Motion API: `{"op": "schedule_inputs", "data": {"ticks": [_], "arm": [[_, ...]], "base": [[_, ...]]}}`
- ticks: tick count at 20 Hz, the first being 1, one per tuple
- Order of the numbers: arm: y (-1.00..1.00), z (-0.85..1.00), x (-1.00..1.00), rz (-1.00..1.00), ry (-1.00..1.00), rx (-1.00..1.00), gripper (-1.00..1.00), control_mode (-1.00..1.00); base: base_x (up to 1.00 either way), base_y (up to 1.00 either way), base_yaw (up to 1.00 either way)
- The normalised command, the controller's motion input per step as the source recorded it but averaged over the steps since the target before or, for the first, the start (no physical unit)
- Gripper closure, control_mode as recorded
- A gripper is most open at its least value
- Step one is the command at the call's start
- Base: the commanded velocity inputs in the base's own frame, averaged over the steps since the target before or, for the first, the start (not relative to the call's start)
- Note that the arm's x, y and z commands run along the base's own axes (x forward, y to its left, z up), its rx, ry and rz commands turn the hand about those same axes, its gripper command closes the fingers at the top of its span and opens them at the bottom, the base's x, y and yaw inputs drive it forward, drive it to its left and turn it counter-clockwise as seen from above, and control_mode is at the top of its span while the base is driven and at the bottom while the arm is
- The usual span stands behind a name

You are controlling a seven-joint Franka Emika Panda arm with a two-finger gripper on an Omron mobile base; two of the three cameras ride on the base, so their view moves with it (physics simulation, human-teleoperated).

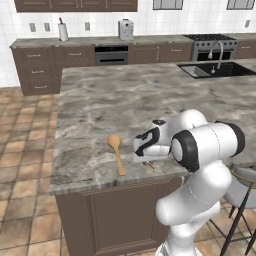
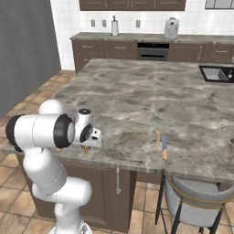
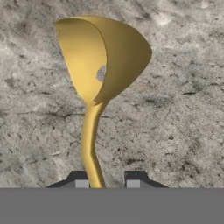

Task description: Pick up the metallic utensils from the counter and place them in the open drawer. Make sure not to pick up any wooden utensils.

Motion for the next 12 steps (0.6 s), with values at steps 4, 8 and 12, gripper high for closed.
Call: {"op": "schedule_inputs", "data": {"ticks": [4, 8, 12], "arm": [[0.00, -0.28, -0.06, 0.00, 0.00, -0.01, 1.00, -1.00], [0.00, 0.31, -0.44, 0.00, 0.02, 0.00, 1.00, -1.00], [-0.09, 0.75, -0.69, 0.00, 0.00, 0.00, 1.00, -1.00]], "base": [[0.00, 0.00, 0.00], [0.00, 0.00, 0.00], [0.00, 0.00, 0.00]]}}
